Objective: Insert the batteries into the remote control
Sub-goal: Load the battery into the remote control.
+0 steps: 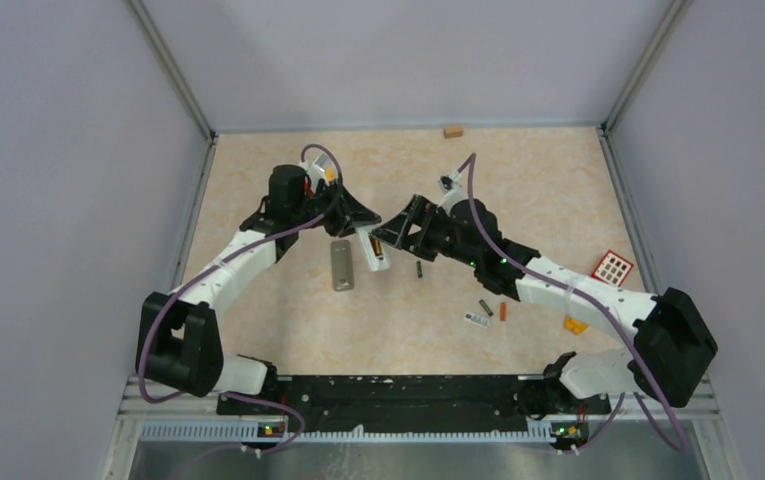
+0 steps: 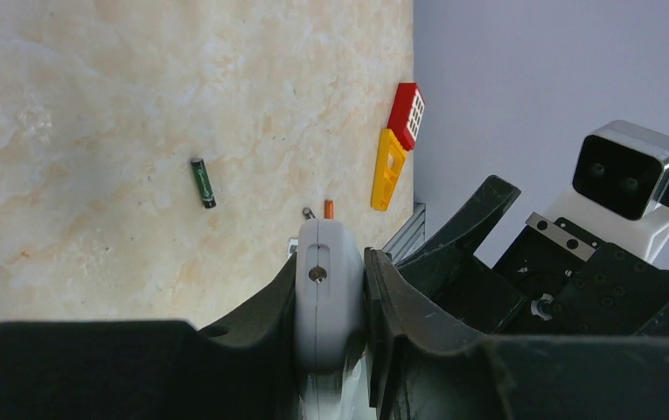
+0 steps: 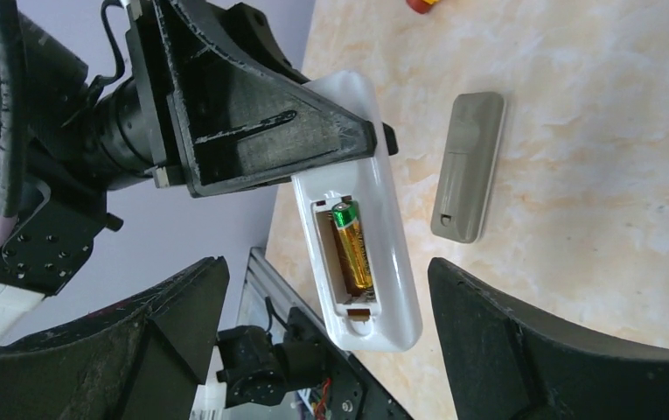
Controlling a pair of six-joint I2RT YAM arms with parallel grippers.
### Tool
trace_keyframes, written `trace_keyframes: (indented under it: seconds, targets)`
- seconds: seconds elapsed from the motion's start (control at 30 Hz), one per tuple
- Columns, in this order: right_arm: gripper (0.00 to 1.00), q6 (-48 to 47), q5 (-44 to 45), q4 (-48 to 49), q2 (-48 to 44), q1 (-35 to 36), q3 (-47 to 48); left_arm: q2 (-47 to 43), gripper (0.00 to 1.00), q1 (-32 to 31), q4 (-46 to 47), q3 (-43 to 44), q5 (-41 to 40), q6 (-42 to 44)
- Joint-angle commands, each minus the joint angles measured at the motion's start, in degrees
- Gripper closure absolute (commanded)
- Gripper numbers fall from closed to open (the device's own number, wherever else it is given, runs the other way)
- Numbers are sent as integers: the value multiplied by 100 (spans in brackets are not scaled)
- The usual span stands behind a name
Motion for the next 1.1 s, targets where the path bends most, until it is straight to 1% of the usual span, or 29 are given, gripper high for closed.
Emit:
trace_keyframes:
  seconds: [0.0,0.17,0.27,0.37,0.5,0.7,0.83,0.97,1.07]
  targets:
    - [13,134,-54,751,98,245,-171,-160,100,26,-295,266,241,211]
    - [13,149,321,551,-91,359,-221,-384,100,25,115,81,411,152]
    - [10,535,514,549,-378,360,-401,-551,100,25,626,-147,368,139]
    - [6,1340,836,711,-630,374,-712,-706,100,26,1148,-325,307,82]
    - [4,2492,1087,1388,-783,453,-1173,-772,100,26,1388,-361,261,114]
    - [4,3307,1311,1867,-620,590,-1117,-764,100,25,1540,-446,216,78]
    - [4,3560,1342,2483,-354,656,-1104,-856,100,25,1732,-540,190,2]
    - [5,3742,1017,2331,18,668,-803,-981,100,29,1709,-530,157,93]
    - [6,3770,1073,2211,58,732,-767,-1067,100,24,1579,-499,78,289]
